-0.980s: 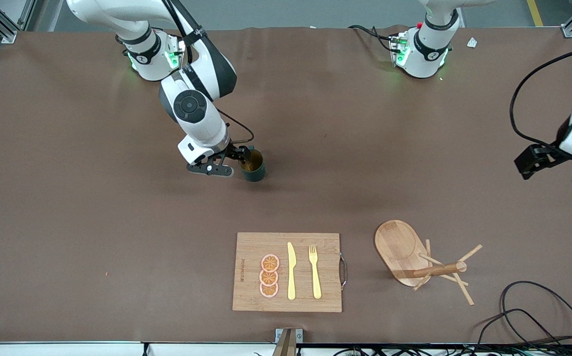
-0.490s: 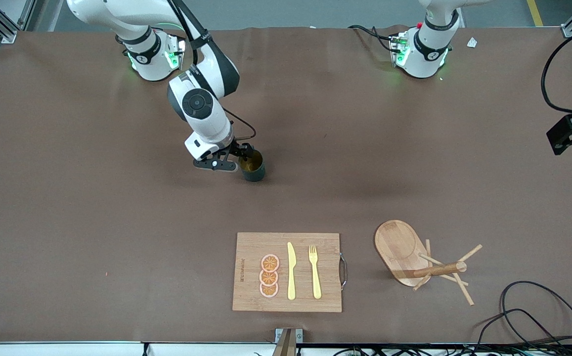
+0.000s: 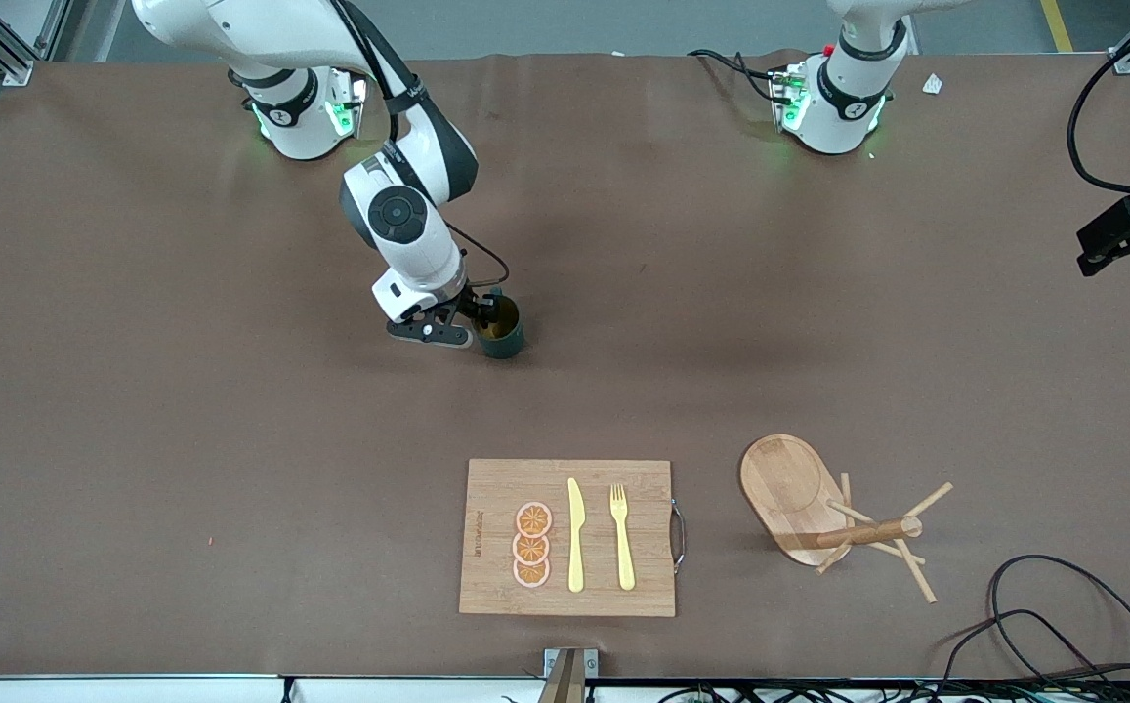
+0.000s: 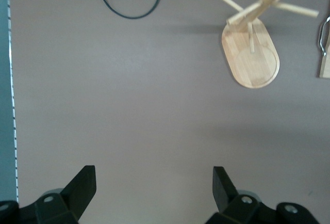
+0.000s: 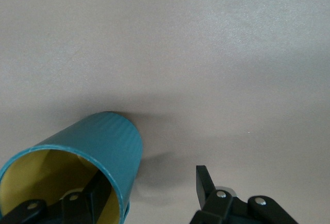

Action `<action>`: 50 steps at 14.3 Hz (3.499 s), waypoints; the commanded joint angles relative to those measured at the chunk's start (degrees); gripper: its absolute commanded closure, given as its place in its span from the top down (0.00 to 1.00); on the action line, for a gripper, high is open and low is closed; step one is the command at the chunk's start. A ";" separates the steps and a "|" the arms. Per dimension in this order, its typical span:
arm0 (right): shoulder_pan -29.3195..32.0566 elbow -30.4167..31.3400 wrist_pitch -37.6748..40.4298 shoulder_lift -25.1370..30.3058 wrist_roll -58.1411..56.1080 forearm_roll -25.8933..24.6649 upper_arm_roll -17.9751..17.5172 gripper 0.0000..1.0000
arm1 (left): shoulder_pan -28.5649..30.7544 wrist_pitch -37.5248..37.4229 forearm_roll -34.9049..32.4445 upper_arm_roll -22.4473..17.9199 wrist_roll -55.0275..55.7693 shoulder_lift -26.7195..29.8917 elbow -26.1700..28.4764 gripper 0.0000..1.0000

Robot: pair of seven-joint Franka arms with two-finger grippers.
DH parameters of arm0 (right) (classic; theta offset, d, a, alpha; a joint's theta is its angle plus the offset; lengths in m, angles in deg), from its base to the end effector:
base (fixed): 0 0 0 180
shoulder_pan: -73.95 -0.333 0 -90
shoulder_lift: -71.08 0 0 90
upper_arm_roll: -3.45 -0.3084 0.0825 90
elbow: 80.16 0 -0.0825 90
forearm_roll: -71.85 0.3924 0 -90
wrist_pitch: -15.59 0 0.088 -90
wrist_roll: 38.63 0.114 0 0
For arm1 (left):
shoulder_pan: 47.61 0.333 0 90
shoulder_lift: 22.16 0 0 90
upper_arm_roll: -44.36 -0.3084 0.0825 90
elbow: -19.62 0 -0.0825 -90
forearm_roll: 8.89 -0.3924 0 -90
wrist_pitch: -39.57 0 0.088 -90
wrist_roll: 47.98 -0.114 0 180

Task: Transfer cup from left to right arm and place
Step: 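Grasp the teal mug rim with the right gripper while the left gripper withdraws, then carry the teal mug away from the stand with the right gripper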

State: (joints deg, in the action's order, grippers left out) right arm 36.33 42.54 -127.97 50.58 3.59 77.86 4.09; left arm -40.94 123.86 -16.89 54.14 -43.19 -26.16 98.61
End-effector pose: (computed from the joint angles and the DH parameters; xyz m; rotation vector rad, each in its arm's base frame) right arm 0.4596 0.3456 0.2147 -3.0801 0.2701 0.0501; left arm 0.5736 -0.0101 0.6542 -3.0154 -0.0685 -0.0487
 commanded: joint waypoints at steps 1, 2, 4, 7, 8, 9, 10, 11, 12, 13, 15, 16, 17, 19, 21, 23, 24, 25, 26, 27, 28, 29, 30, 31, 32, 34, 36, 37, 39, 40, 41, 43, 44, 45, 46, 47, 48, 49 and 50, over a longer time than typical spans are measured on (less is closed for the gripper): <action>-0.26 0.61 -0.23 0.64 0.93 1.20 0.33 0.15 | -6.98 0.09 2.89 -7.46 -0.49 4.35 5.13 1.00; 0.00 0.61 -0.05 0.73 1.10 1.20 0.42 0.02 | -8.76 0.00 4.64 -10.28 -0.58 4.44 5.65 1.00; 1.14 0.70 0.30 1.25 0.23 1.11 0.50 0.01 | -8.86 0.00 5.54 -10.05 -0.58 4.53 6.44 1.00; 3.34 0.09 4.33 2.48 -5.19 1.11 0.50 0.01 | -8.25 0.09 5.54 -7.85 0.21 4.70 7.49 1.00; 3.52 0.17 5.04 3.10 -9.75 1.11 0.59 0.01 | -8.25 0.26 5.54 -7.85 0.21 4.96 7.67 1.00; 4.21 0.17 6.44 3.97 -14.49 1.11 0.77 0.01 | -8.25 0.61 5.45 -7.85 0.21 5.14 8.02 1.00; 6.05 0.09 8.54 5.11 -21.32 1.11 0.77 0.01 | -8.42 0.96 5.36 -7.85 0.21 5.40 8.03 1.00; 7.72 0.17 10.21 6.17 -28.44 1.11 0.77 0.01 | -8.42 1.58 5.36 -7.76 0.21 5.14 7.94 1.00; 9.91 0.17 11.71 7.14 -35.99 1.11 0.77 0.01 | -8.77 1.93 5.36 -7.76 0.30 5.14 7.94 1.00; 11.85 0.17 13.03 7.84 -41.20 1.11 0.77 0.01 | -8.77 1.93 5.28 -7.68 0.39 5.14 7.94 1.00; 15.89 0.61 14.18 9.51 -53.49 0.76 0.86 0.01 | -8.77 2.54 5.10 -7.68 0.39 5.05 7.85 1.00; 18.69 0.61 14.53 9.60 -61.30 0.76 0.86 0.01 | -8.51 3.16 4.93 -7.76 0.39 4.88 7.76 1.00; 21.42 0.79 14.62 9.78 -68.43 0.76 0.86 0.01 | -8.34 3.34 5.01 -7.76 0.39 4.79 7.76 1.00; 25.47 1.14 14.45 9.87 -78.12 0.49 0.94 0.01 | -8.60 3.51 5.01 -7.76 0.39 4.88 7.50 1.00; 29.42 1.66 13.75 9.87 -88.84 -0.03 0.94 0.01 | -8.34 3.51 4.92 -7.76 0.22 5.05 7.50 1.00; 33.12 2.19 12.26 9.87 -101.05 -2.84 0.94 0.02 | -8.25 3.17 4.92 -7.76 0.04 5.23 7.67 1.00; 34.96 3.85 9.73 9.96 -105.03 -3.11 0.94 0.02 | -8.25 3.16 4.92 -7.85 -0.14 5.32 7.50 1.00; 36.72 6.21 5.27 9.96 -110.37 -3.20 0.94 0.02 | -8.25 3.16 4.92 -7.85 -0.31 5.40 7.50 1.00; 39.00 8.24 0.87 9.61 -115.21 -3.20 0.94 0.02 | -8.25 3.16 4.92 -7.85 -0.31 5.67 7.50 1.00; 42.25 9.74 -3.52 9.17 -120.31 -3.20 0.86 0.02 | -8.25 3.16 4.92 -7.85 -0.23 5.84 7.33 1.00; 44.19 10.28 -6.09 8.47 -124.45 -3.20 0.86 0.02 | -8.33 3.34 5.01 -7.85 -0.22 5.84 7.24 1.00; 45.78 10.28 -6.73 7.51 -127.45 -3.20 0.94 0.03 | -8.33 3.51 5.01 -7.85 -0.22 5.58 7.15 1.00; 47.19 10.19 -6.82 7.15 -129.30 -3.20 0.94 0.03 | -8.25 3.51 5.01 -7.85 -0.31 5.67 7.24 1.00; 47.37 10.19 -6.82 7.14 -129.84 -3.20 0.94 0.03 | -8.25 3.43 4.93 -7.85 -0.31 5.75 7.32 1.00; 47.38 10.19 -6.73 7.14 -129.94 -3.29 0.94 0.03 | -8.25 3.34 4.92 -7.85 -0.31 5.93 7.32 1.00; 47.03 9.93 -6.03 6.53 -129.50 -3.29 0.86 0.03 | -8.25 3.16 5.01 -8.11 -0.31 6.20 7.24 1.00; 46.67 9.32 -5.33 5.39 -129.41 -3.29 0.77 0.03 | -8.16 2.99 4.92 -8.20 -0.40 6.20 7.41 1.00; 46.67 9.23 -5.33 4.78 -129.41 -3.29 0.77 0.03 | -8.16 2.90 4.92 -8.20 -0.49 6.20 7.32 1.00; 46.15 8.79 -5.33 4.25 -129.50 -3.29 0.68 0.03 | -8.16 2.99 5.10 -8.29 -0.58 6.20 7.15 1.00; 45.97 8.79 -5.33 4.24 -129.32 -3.29 0.68 0.03 | -8.07 3.16 5.45 -8.29 -0.58 6.11 7.15 1.00; 45.97 8.61 -5.33 4.24 -129.06 -3.29 0.68 0.03 | -8.16 3.25 5.45 -8.29 -0.05 5.93 7.15 1.00; 45.44 8.00 -4.89 4.24 -128.36 -3.20 0.68 0.03 | -8.25 2.99 5.10 -8.20 0.30 6.11 7.15 1.00; 45.35 7.56 -4.28 4.16 -127.66 -3.20 0.68 0.03 | -8.25 2.99 5.10 -8.03 0.39 6.19 7.06 1.00; 44.92 7.12 -3.49 4.07 -127.22 -3.20 0.68 0.03 | -8.25 2.99 5.10 -7.94 0.39 6.20 7.06 1.00; 44.65 6.77 -3.13 4.07 -126.69 -3.20 0.59 0.03 | -8.25 2.90 5.10 -7.85 0.39 6.20 7.06 1.00; 44.39 6.68 -3.13 4.07 -125.99 -3.20 0.68 0.05 | -8.25 2.73 5.10 -7.85 0.48 6.20 7.15 1.00; 44.13 6.59 -3.13 4.07 -125.03 -3.20 0.68 0.10 | -8.16 2.29 5.10 -8.03 0.04 6.20 7.06 1.00; 44.30 6.42 -3.04 4.07 -124.76 -3.20 0.68 0.45 | -8.16 2.28 5.01 -8.20 -0.40 6.20 7.06 1.00; 44.39 6.33 -2.95 4.07 -124.58 -3.20 0.68 0.92 | -8.16 2.20 5.01 -8.29 -0.57 6.20 7.06 1.00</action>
State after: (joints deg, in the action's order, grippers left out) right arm 80.87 49.85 -131.35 55.38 -122.09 74.39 4.75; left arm -49.17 126.51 -12.06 46.10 -43.18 -21.08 105.08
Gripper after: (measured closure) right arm 0.855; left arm 0.000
